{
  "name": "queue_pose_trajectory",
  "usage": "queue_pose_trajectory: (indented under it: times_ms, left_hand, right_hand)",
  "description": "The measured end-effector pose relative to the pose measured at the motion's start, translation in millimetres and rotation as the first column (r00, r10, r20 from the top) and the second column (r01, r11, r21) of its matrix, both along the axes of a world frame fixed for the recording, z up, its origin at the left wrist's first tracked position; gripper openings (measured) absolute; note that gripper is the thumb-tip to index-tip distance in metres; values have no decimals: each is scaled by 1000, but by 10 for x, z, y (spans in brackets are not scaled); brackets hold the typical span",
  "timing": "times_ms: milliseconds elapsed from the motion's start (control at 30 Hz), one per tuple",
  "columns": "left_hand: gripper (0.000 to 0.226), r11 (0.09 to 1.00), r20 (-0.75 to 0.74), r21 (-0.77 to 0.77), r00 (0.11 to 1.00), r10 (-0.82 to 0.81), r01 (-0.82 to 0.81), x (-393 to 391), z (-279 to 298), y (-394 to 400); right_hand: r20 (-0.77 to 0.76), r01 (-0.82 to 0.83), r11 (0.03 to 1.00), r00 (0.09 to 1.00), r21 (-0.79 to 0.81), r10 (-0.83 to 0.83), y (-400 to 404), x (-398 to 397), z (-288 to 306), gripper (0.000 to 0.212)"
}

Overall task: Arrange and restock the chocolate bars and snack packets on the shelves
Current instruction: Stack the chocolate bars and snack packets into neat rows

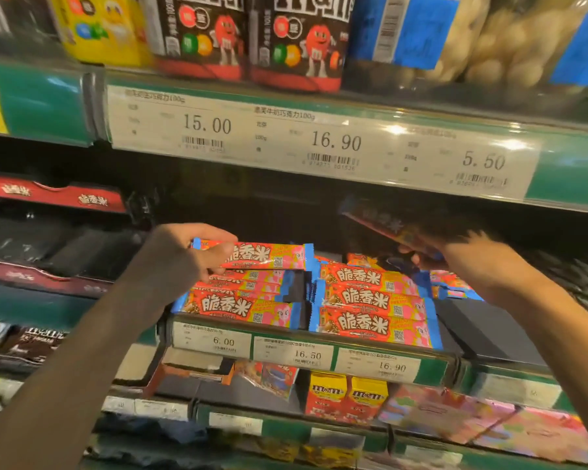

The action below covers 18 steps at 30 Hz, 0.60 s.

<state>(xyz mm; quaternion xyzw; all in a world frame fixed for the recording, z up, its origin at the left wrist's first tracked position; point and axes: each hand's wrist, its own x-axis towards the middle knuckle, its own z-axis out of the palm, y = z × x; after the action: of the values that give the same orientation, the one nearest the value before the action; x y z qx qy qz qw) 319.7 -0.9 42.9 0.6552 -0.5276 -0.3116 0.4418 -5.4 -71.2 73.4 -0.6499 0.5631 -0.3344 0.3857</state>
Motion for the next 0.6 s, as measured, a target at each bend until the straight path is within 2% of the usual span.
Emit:
queue_pose_trajectory:
  times_ms: [67,200,333,400,467,600]
  left_hand:
    - [9,1000,15,5,1000,10,-10,39,2,71]
    - [10,997,33,18,997,71,-72,157,-38,154]
    - [11,994,1,8,995,104,-104,232,-76,223]
    - [10,994,38,4,993,111,-111,259,-106,225]
    - [10,994,92,-14,990,111,-110,261,-137,204]
    - [11,993,164,-65,981,104,-94,245,-235,171]
  right_hand:
    - [73,-17,1000,997,-16,18,102,138,45,20]
    - [112,-130,988,986,83,120,184,348,44,17]
    - [182,-130,981,978,142,103,193,540,53,15]
    - [187,-145,975,976,166,113,177,621,55,18]
    - [138,-160,974,981,161,138,147,700,40,19]
    - [-120,-157,988,981,-1,156,55,841,9,16]
